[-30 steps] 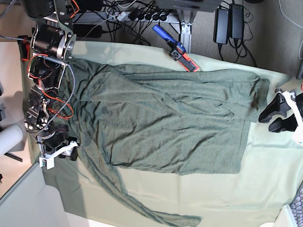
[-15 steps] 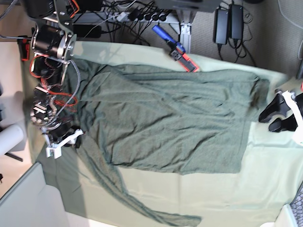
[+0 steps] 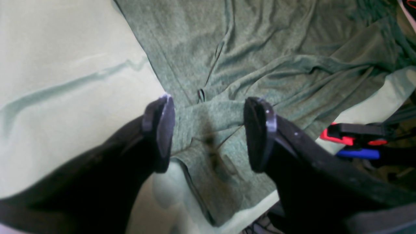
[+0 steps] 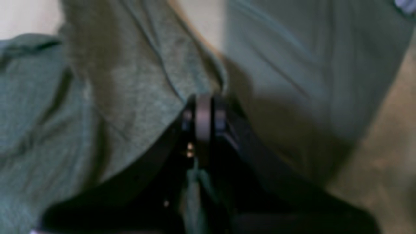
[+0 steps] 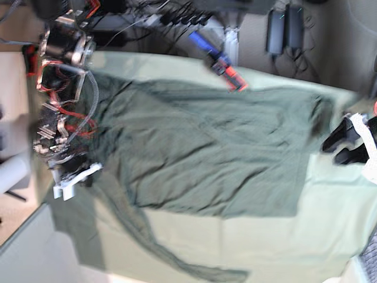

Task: Fold the T-shirt properly
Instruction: 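Lower the right gripper onto the shirt's sleeve edge and pinch it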

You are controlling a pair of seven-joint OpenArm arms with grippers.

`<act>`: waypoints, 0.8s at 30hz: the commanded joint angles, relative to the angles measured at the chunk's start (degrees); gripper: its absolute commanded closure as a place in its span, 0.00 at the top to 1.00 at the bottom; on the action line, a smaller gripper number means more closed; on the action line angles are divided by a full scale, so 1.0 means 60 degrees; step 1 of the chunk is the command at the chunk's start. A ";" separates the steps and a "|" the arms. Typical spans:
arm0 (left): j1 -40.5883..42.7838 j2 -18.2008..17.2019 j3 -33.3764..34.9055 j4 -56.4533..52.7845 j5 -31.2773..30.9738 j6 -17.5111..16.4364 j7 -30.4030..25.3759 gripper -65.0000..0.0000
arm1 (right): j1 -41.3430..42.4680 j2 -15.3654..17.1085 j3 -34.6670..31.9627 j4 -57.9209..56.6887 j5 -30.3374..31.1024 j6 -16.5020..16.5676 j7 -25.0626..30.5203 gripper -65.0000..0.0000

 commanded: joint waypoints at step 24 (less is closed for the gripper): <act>-0.0076 -0.0186 -0.0073 0.0127 -0.0171 -0.0053 -0.0171 0.57 | -0.4743 0.0831 0.1825 0.5322 0.1916 0.0058 -0.0364 0.00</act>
